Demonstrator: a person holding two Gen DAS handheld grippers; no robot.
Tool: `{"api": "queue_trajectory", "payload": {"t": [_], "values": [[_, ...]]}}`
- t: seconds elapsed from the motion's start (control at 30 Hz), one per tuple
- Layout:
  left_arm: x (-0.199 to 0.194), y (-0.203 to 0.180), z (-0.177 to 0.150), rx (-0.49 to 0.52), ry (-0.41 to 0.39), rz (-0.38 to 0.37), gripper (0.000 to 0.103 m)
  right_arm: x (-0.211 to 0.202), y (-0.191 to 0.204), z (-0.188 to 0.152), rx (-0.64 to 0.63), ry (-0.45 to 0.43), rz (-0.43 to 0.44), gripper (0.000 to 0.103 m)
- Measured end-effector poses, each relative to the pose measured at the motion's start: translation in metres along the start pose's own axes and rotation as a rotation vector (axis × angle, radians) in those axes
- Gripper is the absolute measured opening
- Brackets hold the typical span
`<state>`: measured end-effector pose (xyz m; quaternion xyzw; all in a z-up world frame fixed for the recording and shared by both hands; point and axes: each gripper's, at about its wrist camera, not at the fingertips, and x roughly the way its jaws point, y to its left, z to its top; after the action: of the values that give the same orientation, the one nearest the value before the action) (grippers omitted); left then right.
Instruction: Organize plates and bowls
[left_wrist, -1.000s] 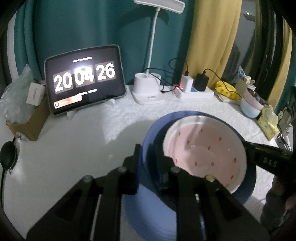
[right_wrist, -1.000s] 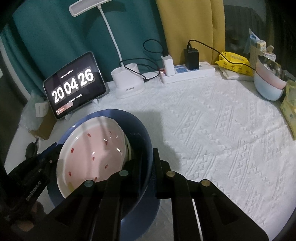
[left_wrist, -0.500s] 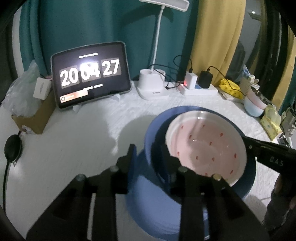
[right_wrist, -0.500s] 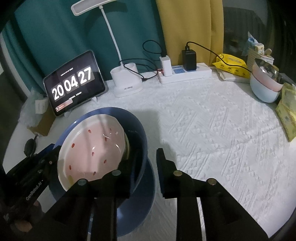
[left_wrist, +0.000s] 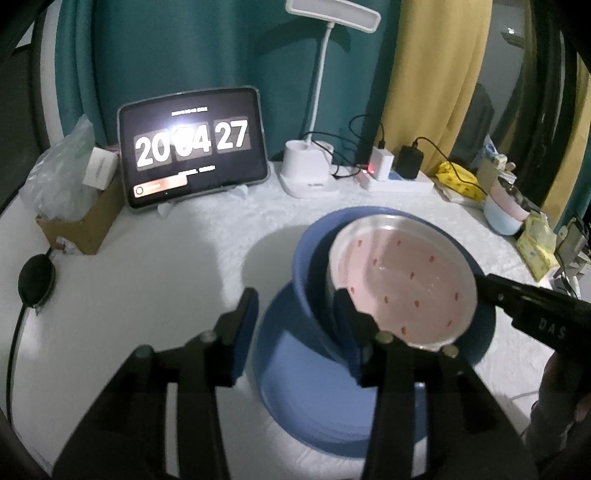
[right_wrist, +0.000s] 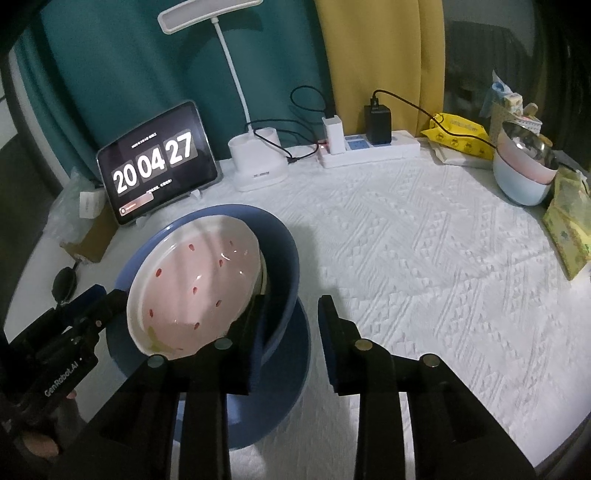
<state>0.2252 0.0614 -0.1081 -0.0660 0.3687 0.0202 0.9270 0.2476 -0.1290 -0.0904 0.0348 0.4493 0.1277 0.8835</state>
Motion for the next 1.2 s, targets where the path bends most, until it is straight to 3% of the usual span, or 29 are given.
{"api": "queue_trajectory", "payload": {"t": [0.8, 0.83, 0.9, 0.93, 1.2], "values": [[-0.047, -0.034, -0.018, 0.046, -0.055, -0.066, 0.050, -0.045, -0.007, -0.022, -0.015, -0.065, -0.024, 0.033], [-0.050, -0.036, -0.019, 0.048, -0.059, -0.068, 0.051, -0.048, -0.008, -0.023, -0.014, -0.070, -0.026, 0.033], [-0.056, -0.040, -0.019, 0.052, -0.071, -0.074, 0.068, -0.055, -0.010, -0.025, -0.012, -0.081, -0.031, 0.033], [-0.059, -0.041, -0.020, 0.055, -0.078, -0.079, 0.071, -0.058, -0.011, -0.026, -0.010, -0.086, -0.033, 0.033], [-0.083, -0.054, -0.021, 0.075, -0.125, -0.098, 0.074, -0.088, -0.016, -0.033, -0.015, -0.138, -0.051, 0.033]]}}
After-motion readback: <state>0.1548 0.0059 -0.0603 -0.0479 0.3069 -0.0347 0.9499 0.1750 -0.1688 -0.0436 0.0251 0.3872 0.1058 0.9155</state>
